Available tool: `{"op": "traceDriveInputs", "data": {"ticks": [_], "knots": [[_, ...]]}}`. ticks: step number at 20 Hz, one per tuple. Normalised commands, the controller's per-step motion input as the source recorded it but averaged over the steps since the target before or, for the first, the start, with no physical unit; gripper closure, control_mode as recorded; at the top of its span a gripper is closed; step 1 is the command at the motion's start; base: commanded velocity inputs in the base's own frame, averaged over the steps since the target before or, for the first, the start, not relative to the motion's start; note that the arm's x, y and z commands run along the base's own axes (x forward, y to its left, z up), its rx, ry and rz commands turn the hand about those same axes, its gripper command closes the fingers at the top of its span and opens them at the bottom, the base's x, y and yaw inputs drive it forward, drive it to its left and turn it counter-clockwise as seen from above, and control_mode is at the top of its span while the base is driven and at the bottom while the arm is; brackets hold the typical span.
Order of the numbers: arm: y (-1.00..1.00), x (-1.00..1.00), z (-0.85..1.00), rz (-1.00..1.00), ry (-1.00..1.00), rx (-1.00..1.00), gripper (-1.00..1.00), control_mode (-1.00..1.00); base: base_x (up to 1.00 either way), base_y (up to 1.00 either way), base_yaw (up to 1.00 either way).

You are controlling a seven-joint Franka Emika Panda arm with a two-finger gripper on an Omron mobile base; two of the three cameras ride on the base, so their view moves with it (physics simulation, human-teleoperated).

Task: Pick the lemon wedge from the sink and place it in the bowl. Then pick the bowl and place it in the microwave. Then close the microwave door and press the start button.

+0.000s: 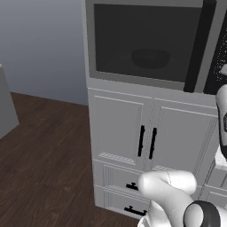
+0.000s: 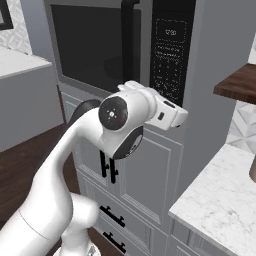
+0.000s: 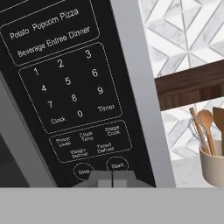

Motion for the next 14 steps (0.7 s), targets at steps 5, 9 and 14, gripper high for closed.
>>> {"op": "traceDriveInputs", "data": {"ticks": [5, 9, 14], "knots": [[0.0, 0.0, -0.12, 0.0, 0.0, 0.0, 1.0, -1.0, 0.0, 0.0, 0.0], [-0.01, 0.0, -0.26, 0.0, 0.0, 0.0, 1.0, -1.0, 0.0, 0.0, 0.0], [0.0, 0.05, -0.09, 0.0, 0.0, 0.0, 1.0, -1.0, 0.0, 0.0, 0.0]]}}
